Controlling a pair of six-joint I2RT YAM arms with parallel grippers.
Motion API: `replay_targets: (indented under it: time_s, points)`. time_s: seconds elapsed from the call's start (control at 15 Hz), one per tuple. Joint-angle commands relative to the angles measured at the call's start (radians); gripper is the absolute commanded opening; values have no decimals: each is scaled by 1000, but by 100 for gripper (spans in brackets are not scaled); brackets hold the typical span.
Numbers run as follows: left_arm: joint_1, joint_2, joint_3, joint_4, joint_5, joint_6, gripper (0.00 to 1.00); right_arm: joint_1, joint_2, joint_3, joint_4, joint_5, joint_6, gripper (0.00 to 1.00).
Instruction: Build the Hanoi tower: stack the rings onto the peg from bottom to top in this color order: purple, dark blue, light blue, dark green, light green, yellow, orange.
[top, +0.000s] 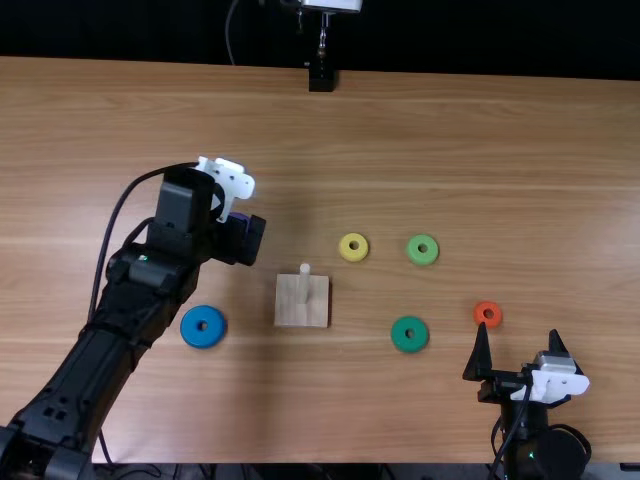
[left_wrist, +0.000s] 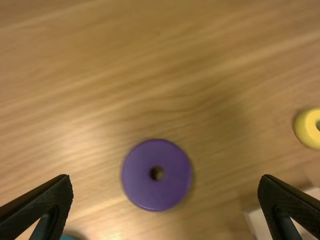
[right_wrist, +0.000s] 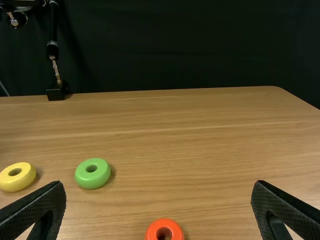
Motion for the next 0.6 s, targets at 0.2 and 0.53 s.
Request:
replay_targets:
  time_s: [0.2, 0.53]
  points:
    - [-4, 152, 119, -124, 3, 12, 100, 3, -13, -5, -3, 5, -2, 100]
    - [4, 250, 172, -161, 3, 12, 100, 3, -13, -5, -3, 5, -2, 100]
